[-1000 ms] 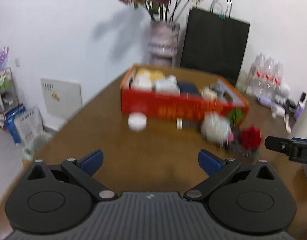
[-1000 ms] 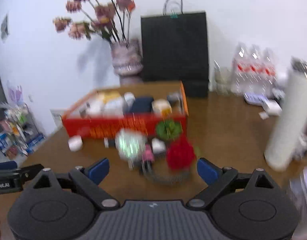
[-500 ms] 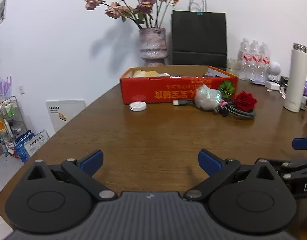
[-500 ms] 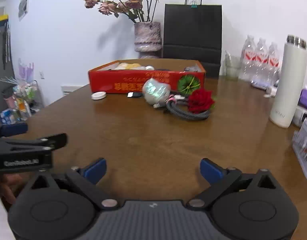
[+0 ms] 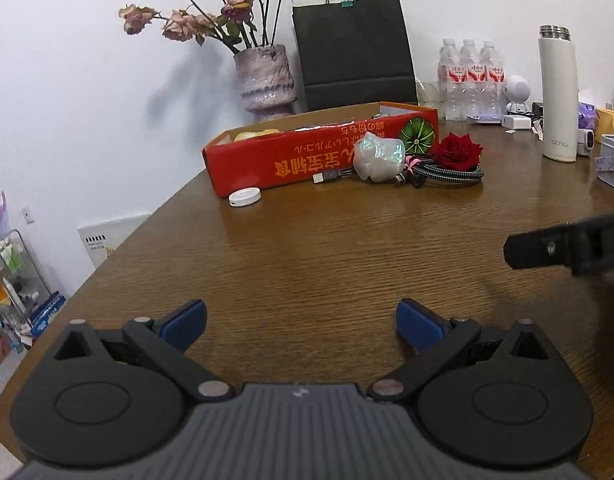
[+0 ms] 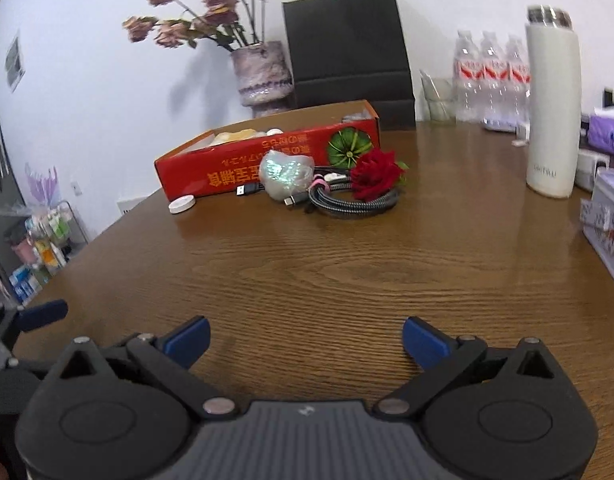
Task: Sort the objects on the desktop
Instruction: 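Move both grippers back toward the clear plastic bag and red rose, then grasp the clear plastic bag with the left gripper while the right grasps the red rose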
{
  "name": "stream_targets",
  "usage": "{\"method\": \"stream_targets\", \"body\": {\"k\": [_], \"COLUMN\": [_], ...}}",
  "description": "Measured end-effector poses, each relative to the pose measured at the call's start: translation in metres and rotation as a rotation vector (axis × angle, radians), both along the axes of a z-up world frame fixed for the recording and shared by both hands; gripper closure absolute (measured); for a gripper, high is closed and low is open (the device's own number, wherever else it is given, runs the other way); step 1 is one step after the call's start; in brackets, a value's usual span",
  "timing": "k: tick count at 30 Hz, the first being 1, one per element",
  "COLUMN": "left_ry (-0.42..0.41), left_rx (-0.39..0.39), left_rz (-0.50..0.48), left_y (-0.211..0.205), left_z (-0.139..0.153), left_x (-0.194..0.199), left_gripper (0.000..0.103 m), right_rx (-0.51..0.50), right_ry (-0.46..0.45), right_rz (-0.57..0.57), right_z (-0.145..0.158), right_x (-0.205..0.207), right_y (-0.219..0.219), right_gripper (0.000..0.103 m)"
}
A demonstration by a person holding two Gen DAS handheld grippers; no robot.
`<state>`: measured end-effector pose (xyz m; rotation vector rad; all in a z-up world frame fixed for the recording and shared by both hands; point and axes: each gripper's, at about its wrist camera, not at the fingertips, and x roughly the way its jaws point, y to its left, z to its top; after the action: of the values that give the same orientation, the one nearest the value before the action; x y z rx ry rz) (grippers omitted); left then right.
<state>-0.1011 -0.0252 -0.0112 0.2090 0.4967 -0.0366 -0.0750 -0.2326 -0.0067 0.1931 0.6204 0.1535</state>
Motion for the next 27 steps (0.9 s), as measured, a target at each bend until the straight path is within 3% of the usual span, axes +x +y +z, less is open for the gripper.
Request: {"method": "stream_targets", "body": {"k": [4,9,12,14,18,24,27], "left_ry": [0.027,0.103,0.053,0.028,-0.042,0.006,0.060], "left_rx": [-0.022,-0.014,-0.100,-0.131,-0.084,-0.168,-0.161], "left_rz": [-0.014,-0.039,-0.058,-0.102,-0.108,-0.165,-0.168], "left_y": [0.002,0.000,0.004,0.000,-0.023,-0.050,-0.056], "left_z": [0.002,0.016,0.042,0.055,0.066,0.062,0.050], "left_x": [0.002,0.014,0.028,0.048,0.098,0.170,0.199], "left_gripper": [0.000,0.000,0.000,0.000,0.000,0.001,0.005], "right_rx": [0.024,-0.039,-0.090,-0.128,-0.215,-0.288,-0.287], "right_ry": [0.007,0.043,-0.009,-0.065,-0.130,-0.066,0.007], "right_rz": [0.005,0.011,-0.020,-0.036,-0.087,-0.041,-0.035], "right_z": [-0.001,0.005,0.020,0.032,0.045,0.034,0.018], "right_x": [0.002,0.010,0.024,0.041,0.092,0.165,0.193], "right_y": [-0.004,0.001,-0.004,-0.010,-0.022,-0.021,-0.028], "right_gripper": [0.000,0.000,0.000,0.000,0.003,0.013,0.026]}}
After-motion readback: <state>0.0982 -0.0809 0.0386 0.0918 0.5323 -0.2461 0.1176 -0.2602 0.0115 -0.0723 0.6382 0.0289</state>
